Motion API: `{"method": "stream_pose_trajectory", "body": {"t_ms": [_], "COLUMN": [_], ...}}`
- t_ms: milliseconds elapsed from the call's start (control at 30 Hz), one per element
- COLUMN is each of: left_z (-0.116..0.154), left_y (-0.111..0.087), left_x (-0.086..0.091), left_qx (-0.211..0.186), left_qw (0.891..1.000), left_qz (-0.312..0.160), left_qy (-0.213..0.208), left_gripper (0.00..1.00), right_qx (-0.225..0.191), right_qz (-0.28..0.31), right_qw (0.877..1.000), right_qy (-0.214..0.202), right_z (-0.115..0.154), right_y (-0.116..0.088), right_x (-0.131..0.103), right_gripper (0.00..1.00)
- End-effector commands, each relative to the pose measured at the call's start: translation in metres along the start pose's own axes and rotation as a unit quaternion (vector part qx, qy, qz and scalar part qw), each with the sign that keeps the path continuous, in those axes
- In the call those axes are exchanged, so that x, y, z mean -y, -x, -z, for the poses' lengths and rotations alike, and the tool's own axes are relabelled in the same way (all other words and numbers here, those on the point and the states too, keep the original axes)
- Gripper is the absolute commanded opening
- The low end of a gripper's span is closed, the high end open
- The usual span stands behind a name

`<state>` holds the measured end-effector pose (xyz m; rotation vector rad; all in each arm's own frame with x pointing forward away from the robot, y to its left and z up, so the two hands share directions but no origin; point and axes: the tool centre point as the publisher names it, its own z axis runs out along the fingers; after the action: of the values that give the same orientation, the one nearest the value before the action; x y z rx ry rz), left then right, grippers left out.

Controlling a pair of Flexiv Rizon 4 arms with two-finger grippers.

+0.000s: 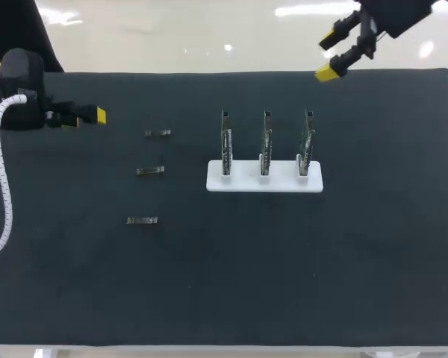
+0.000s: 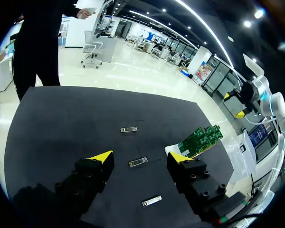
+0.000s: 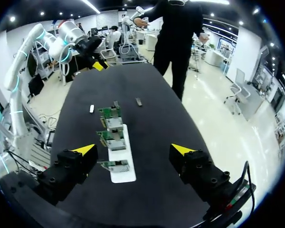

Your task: Pick up the optical module with the left hand, and insert it into the network port with the right hand.

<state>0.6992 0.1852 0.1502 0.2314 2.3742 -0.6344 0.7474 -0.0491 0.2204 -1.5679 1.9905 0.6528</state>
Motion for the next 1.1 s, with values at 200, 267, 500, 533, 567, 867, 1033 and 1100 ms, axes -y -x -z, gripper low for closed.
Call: {"method": "stream_pose_trajectory", "body": {"t_ms": [200,267,500,533,567,867,1033,1100], "left_z": [0.000,0.000,0.000,0.000,0.000,0.010,0.016,0.020], "left_y": [0.001,0.001,0.001,0.001,0.001,-0.030,-0.058,-0.066], "left_x": [0.001,0.001,0.001,0.001,0.001,0.003,0.001,-0.003], "left_qx": [-0.002,-0.002,-0.002,-0.002,-0.002,-0.019,-0.055,-0.062], "left_qw": [1.000,1.000,1.000,1.000,1.000,0.995,0.980,0.974], "left_qz": [0.001,0.001,0.001,0.001,0.001,-0.097,-0.187,-0.207], "left_qy": [0.002,0.002,0.002,0.002,0.002,-0.031,-0.048,-0.061], "left_gripper": [1.00,1.00,1.00,1.00,1.00,1.00,1.00,1.00], "right_qx": [0.011,0.011,0.011,0.011,0.011,0.011,0.011,0.011], "right_qz": [-0.078,-0.078,-0.078,-0.078,-0.078,-0.078,-0.078,-0.078], "right_qw": [0.996,0.996,0.996,0.996,0.996,0.996,0.996,0.996], "right_qy": [0.028,0.028,0.028,0.028,0.028,0.028,0.028,0.028], "right_z": [-0.005,-0.005,-0.005,-0.005,-0.005,-0.005,-0.005,-0.005], "right_y": [0.003,0.003,0.003,0.003,0.003,0.003,0.003,0.003], "right_x": [-0.021,-0.021,-0.021,-0.021,-0.021,-0.021,-0.021,-0.021], "right_gripper": [1.00,1.00,1.00,1.00,1.00,1.00,1.00,1.00]}}
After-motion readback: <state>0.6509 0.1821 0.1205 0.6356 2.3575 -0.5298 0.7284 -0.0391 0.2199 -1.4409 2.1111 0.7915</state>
